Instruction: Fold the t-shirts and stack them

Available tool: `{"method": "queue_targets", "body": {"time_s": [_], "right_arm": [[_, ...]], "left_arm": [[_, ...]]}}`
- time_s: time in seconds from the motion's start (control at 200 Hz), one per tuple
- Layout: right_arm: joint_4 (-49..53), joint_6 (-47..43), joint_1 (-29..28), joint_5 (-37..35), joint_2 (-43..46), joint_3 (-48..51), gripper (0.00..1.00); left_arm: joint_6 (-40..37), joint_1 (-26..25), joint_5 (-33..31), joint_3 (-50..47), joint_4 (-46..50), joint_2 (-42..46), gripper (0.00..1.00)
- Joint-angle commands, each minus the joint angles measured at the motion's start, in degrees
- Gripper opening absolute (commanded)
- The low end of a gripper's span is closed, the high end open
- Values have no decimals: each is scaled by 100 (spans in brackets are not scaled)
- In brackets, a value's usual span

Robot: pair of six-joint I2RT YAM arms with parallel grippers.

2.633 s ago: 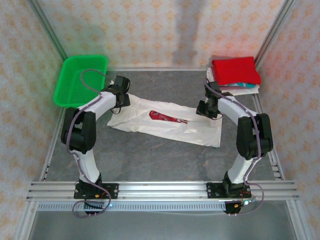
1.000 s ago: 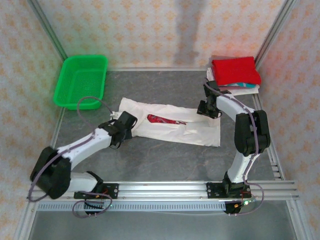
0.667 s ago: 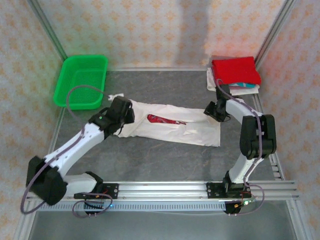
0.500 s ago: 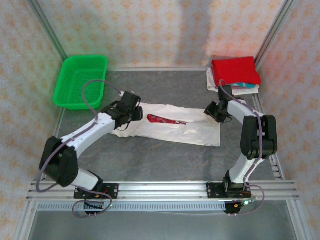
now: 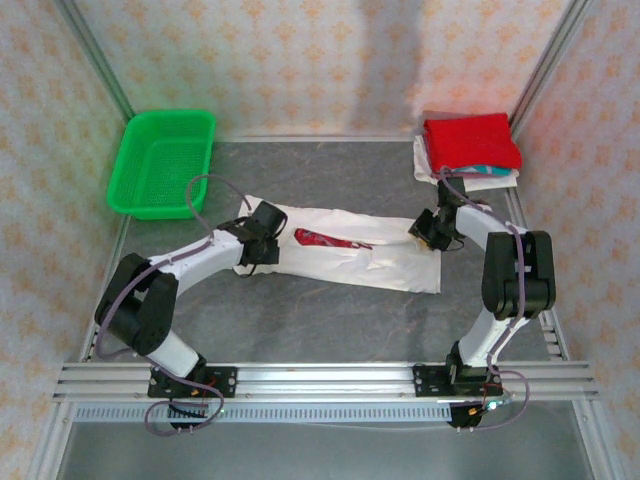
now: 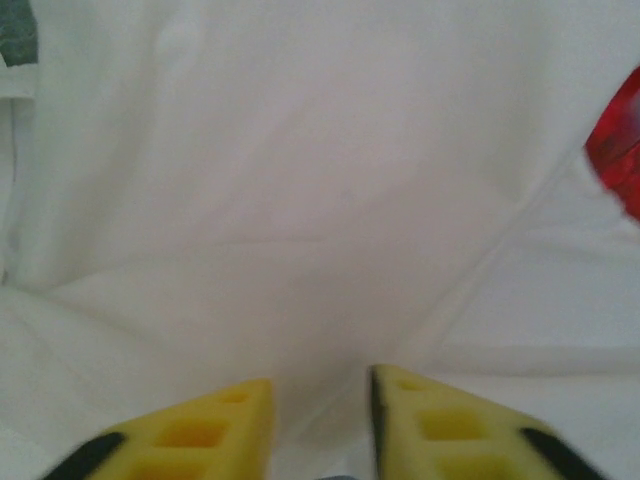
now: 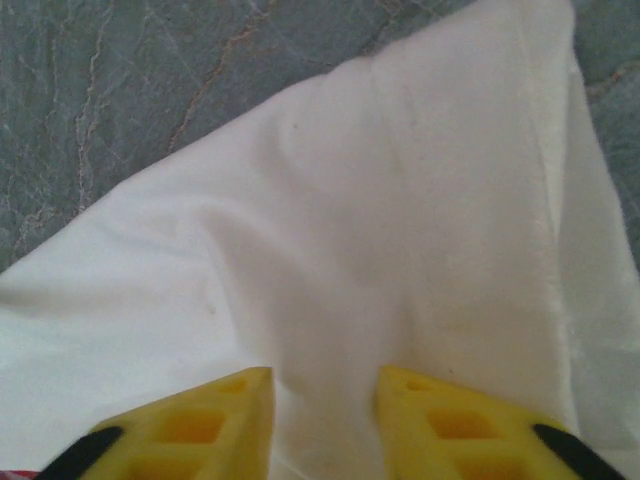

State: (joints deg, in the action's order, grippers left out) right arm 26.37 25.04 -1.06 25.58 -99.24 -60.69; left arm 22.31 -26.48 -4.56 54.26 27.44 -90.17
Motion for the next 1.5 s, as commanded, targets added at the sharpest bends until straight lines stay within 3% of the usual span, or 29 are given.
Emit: {"method": "queue_targets", "body": {"time_s": [0.0,0.145,0.18,0.375,0.475,0.53,0.611,0.701,0.926,1.186,1.496], "right_arm": [[-3,14,27,-85,20,-61,24],[159,-52,44,-350,303,-134,4],[196,-70,53,-407,394,-145,0],[463,-113,238,-749,742,-159,4],[392,-136,453,-690,826,-12,0],[378,-193,510,-646,815,13,15],[542,-302,508,-566,725,-86,16],[566,-280,510,-658,800,-17,30],[651,-121,590,-829,1096,384,31],[312,-113,817,-240,1052,867,31],[417,-130,818,-905,758,1134,22]], "left_arm": [[54,70,-390,-54,103,26,19],[90,72,-554,-61,164,137,0],[107,73,-563,-81,165,161,0],[246,138,-580,-215,170,289,0],[270,144,-490,-284,104,342,0],[291,147,-518,-307,121,342,0],[283,152,-520,-348,95,336,0],[291,154,-546,-368,108,333,0],[317,161,-555,-406,174,411,0],[451,161,-494,-516,83,497,0],[995,156,-38,-883,-15,1043,0]]}}
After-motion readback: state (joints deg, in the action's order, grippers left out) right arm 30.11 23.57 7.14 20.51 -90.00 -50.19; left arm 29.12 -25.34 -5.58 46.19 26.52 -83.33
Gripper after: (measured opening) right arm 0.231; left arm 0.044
